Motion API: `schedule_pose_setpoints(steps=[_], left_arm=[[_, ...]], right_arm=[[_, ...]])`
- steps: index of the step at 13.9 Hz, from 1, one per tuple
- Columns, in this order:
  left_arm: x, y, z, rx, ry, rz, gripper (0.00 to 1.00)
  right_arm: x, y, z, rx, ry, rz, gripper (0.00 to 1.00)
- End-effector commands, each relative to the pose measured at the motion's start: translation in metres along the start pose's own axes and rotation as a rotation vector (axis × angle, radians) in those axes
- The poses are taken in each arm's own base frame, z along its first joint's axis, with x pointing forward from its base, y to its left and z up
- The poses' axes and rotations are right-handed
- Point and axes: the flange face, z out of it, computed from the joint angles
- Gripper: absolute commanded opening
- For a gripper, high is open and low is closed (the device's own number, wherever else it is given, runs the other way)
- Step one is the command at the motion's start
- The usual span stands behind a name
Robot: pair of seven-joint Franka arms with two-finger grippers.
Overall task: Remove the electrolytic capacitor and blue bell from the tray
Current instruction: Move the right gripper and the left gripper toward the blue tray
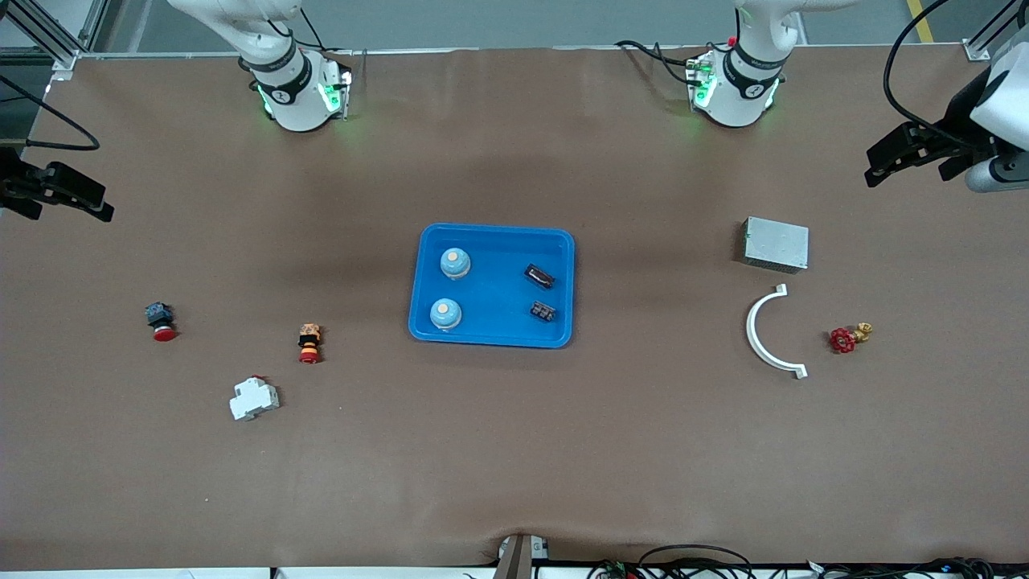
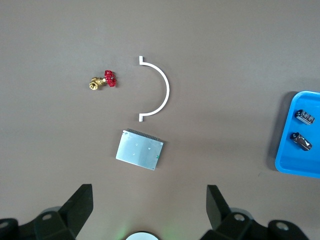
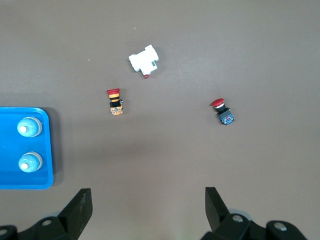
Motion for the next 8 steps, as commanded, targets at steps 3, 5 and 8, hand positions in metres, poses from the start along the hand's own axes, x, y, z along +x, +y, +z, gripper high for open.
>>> schedule_pose_setpoints(steps=[3, 5, 8], left_arm=[[0.003, 0.0, -0.003, 0.015, 0.006, 0.014, 1.0], [0.016, 0.006, 0.013, 0.024, -0.023, 0.015, 1.0], [0.056, 0.013, 0.046, 0.027, -0.069, 0.038, 1.0]], right_arm=[[-0.005, 0.002, -0.007, 0.012, 0.012, -0.001, 1.0], [-0.005, 0.002, -0.007, 0.012, 0.014, -0.001, 1.0], [-0.004, -0.001, -0.005, 0.014, 0.009, -0.005, 1.0]])
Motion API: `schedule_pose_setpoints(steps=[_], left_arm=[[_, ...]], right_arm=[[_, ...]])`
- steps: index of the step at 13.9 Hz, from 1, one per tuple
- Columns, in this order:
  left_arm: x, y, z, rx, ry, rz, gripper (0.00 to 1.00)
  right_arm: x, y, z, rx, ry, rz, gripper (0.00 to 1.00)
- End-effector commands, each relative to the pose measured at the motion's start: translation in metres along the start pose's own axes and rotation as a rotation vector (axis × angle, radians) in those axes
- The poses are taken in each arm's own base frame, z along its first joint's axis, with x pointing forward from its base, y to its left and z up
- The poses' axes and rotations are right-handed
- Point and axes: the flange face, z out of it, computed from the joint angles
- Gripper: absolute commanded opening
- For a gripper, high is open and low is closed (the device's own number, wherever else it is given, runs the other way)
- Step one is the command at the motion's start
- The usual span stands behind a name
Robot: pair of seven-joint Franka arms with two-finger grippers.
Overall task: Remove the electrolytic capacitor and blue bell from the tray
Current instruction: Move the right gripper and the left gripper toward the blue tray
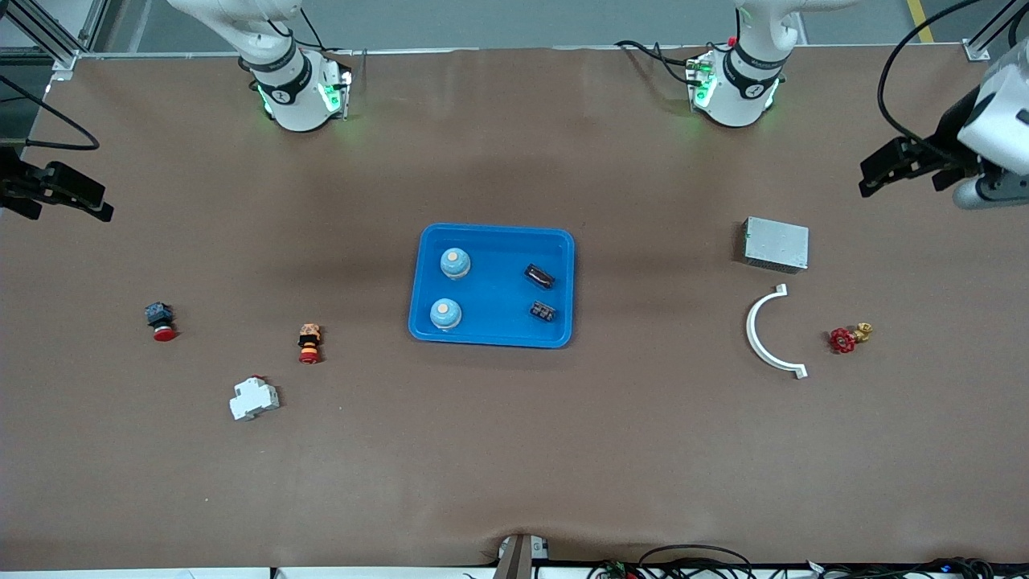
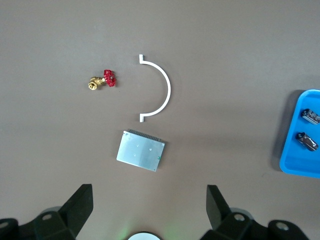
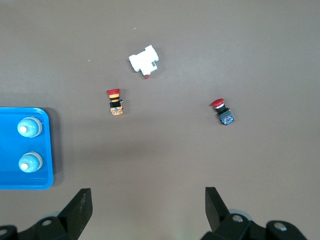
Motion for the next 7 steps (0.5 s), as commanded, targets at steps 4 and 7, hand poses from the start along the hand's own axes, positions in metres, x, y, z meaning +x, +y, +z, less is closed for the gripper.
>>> schedule_pose_setpoints(steps=[4, 7], left_arm=[[0.059, 0.058, 0.059, -0.009, 0.003, 0.079, 1.0], [0.07, 0.099, 0.088, -0.014, 0.008, 0.04, 1.0]], right_arm=[[0.014, -0.011, 0.026, 0.018, -0.046, -0.029, 1.0], [0.046, -0.013, 0.069, 0.024, -0.047, -0.034, 1.0]])
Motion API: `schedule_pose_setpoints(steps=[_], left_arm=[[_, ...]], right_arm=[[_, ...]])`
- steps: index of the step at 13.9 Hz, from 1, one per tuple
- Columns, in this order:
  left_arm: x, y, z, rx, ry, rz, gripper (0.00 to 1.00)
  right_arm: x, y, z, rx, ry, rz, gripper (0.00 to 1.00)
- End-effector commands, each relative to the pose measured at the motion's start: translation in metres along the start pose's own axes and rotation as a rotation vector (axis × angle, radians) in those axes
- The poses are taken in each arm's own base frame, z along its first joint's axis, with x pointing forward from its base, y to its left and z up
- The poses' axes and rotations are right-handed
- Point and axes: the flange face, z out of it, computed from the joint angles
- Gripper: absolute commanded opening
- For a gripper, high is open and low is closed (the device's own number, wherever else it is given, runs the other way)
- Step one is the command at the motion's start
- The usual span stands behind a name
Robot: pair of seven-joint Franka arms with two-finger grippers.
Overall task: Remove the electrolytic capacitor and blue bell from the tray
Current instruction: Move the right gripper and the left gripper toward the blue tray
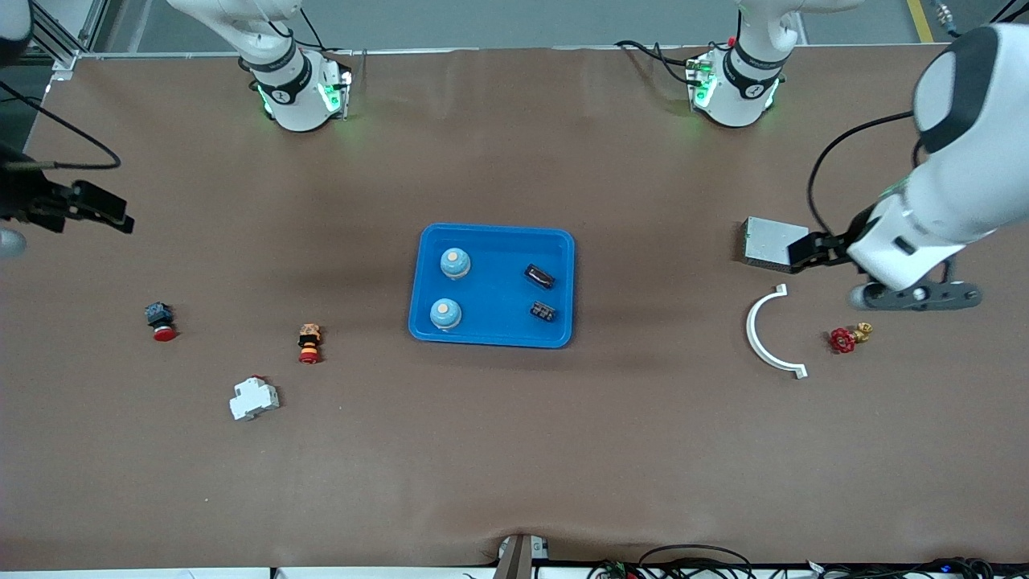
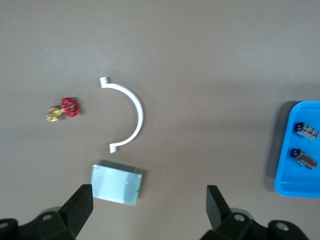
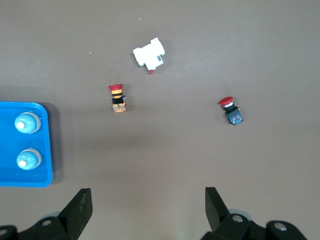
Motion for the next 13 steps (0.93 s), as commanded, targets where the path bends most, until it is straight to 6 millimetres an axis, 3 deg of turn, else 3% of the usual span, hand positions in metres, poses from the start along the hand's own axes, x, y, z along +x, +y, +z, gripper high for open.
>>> schedule_pose_setpoints(steps=[1, 6, 9, 11, 12, 13], left_arm=[[0.012, 0.037, 0.015, -0.002, 0.022, -0.059, 1.0], [0.021, 0.09, 0.058, -0.005, 0.014, -0.14, 1.0], [0.013, 0.133, 0.072, -0.006, 0.019, -0.198, 1.0], [0.005, 0.162, 0.086, -0.002, 0.024, -0.25, 1.0], [0.0, 0.173, 0.095, -0.002, 0.024, -0.291, 1.0], [-0.003, 0.182, 0.107, -0.005, 0.029, -0.339, 1.0]], right_arm=[[0.035, -0.003, 0.044, 0.016, -0.003, -0.018, 1.0], [0.087, -0.004, 0.133, 0.012, -0.006, -0.023, 1.0], [0.098, -0.01, 0.167, 0.02, -0.031, -0.019, 1.0], [0.093, -0.061, 0.192, 0.028, -0.055, -0.038, 1.0], [0.088, -0.087, 0.203, 0.037, -0.063, 0.039, 1.0], [0.081, -0.126, 0.208, 0.035, -0.066, 0.096, 1.0]])
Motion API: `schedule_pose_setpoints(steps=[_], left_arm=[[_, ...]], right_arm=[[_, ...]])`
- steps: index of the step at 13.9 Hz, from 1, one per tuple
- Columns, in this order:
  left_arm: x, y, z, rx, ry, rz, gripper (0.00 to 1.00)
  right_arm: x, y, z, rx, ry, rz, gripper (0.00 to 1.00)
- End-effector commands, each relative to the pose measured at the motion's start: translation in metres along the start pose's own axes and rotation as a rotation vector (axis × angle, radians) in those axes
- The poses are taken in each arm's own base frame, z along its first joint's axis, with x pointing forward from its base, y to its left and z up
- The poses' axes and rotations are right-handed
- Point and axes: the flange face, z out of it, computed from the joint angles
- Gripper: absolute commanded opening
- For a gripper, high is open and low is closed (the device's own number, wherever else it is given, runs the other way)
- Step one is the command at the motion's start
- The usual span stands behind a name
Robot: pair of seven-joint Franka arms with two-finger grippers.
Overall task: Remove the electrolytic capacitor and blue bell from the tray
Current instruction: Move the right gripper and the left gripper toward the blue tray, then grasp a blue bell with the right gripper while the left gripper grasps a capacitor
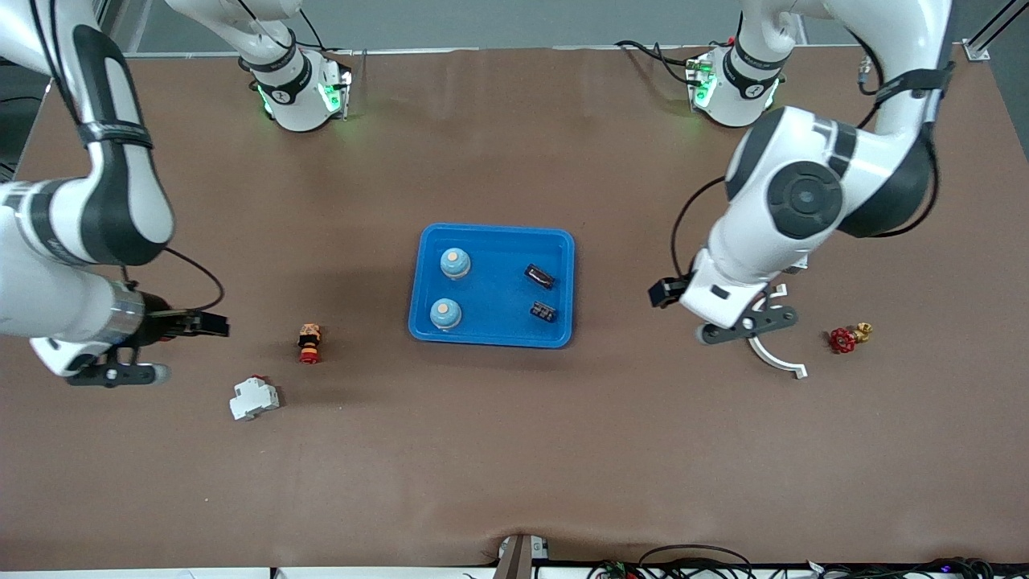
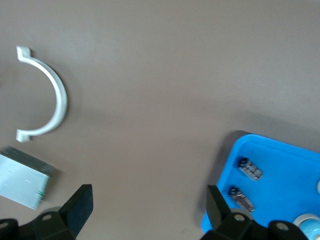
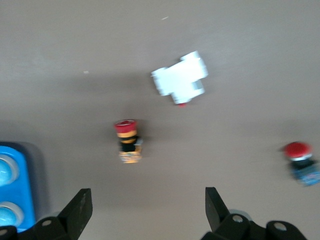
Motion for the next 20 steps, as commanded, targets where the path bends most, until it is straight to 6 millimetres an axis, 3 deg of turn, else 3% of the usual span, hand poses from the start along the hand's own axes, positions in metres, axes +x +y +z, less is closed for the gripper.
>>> schedule_pose_setpoints(steps=[1, 5, 9, 13, 16, 20], left_arm=[[-0.012, 0.017, 0.026, -0.007, 0.029, -0.098, 1.0], [-0.03, 0.039, 0.046, -0.008, 0.028, -0.169, 1.0], [-0.042, 0.045, 0.069, -0.01, 0.034, -0.233, 1.0], [-0.059, 0.061, 0.085, -0.005, 0.03, -0.265, 1.0], [-0.072, 0.077, 0.107, 0.019, 0.037, -0.295, 1.0], [-0.09, 0.102, 0.146, 0.031, 0.071, -0.382, 1.0]], right_arm=[[-0.023, -0.095, 0.016, -0.01, -0.002, 0.098, 1.0], [-0.057, -0.197, 0.039, -0.032, -0.007, 0.101, 1.0], [-0.067, -0.252, 0.104, -0.022, 0.025, 0.081, 1.0], [-0.07, -0.28, 0.153, -0.017, 0.034, 0.04, 1.0], [-0.072, -0.292, 0.187, -0.017, 0.033, 0.021, 1.0], [-0.073, -0.298, 0.199, -0.016, 0.032, 0.013, 1.0]])
